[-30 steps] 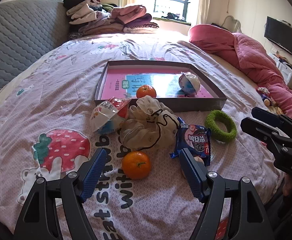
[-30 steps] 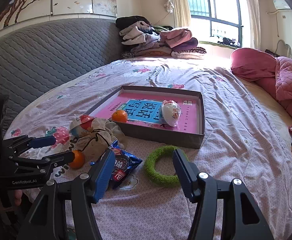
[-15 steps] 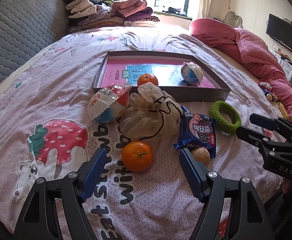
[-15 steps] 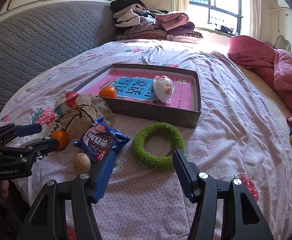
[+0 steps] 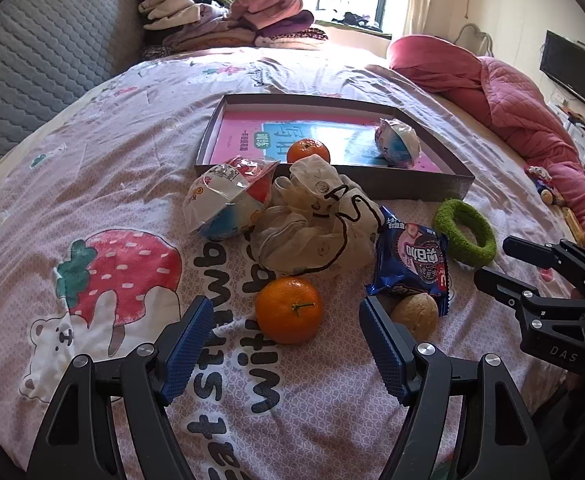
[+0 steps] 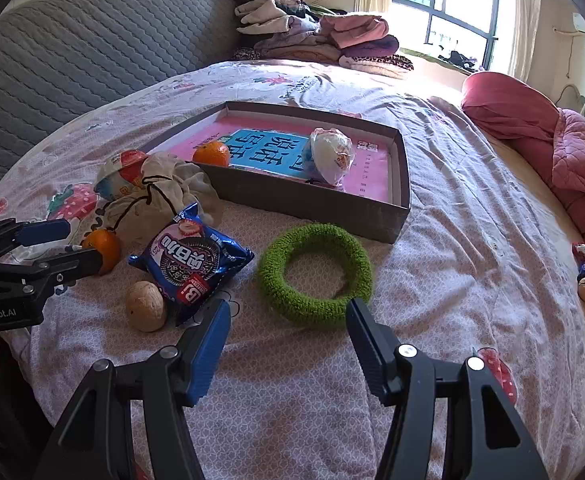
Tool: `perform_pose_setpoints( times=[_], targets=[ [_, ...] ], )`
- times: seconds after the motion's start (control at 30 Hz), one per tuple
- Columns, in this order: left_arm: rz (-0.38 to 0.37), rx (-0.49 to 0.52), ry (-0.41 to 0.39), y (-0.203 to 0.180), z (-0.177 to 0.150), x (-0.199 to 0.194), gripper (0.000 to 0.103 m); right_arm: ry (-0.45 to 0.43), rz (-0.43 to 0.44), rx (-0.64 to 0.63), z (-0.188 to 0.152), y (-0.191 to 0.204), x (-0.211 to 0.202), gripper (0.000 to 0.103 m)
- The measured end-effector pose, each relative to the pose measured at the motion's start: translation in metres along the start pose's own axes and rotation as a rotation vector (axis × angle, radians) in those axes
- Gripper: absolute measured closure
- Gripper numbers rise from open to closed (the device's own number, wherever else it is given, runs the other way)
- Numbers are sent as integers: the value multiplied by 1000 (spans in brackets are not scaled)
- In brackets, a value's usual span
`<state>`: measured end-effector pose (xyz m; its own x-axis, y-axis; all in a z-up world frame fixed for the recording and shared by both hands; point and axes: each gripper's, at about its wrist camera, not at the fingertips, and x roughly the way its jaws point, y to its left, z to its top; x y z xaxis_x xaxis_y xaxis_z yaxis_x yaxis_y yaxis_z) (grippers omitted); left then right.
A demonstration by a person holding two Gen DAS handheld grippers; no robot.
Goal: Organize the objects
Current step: 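Grasp the second orange with left gripper while right gripper grasps the green fuzzy ring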
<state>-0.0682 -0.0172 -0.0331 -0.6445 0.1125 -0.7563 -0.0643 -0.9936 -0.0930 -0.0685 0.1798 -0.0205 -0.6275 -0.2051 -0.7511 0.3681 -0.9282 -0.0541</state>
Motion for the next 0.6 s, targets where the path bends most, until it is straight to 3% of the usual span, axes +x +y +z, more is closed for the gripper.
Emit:
perform_pose_setpoints(
  times=[0.6],
  targets=[
    [-3, -6, 5, 2, 0, 14, 26, -2, -64, -83, 0, 8, 14, 43]
  ],
)
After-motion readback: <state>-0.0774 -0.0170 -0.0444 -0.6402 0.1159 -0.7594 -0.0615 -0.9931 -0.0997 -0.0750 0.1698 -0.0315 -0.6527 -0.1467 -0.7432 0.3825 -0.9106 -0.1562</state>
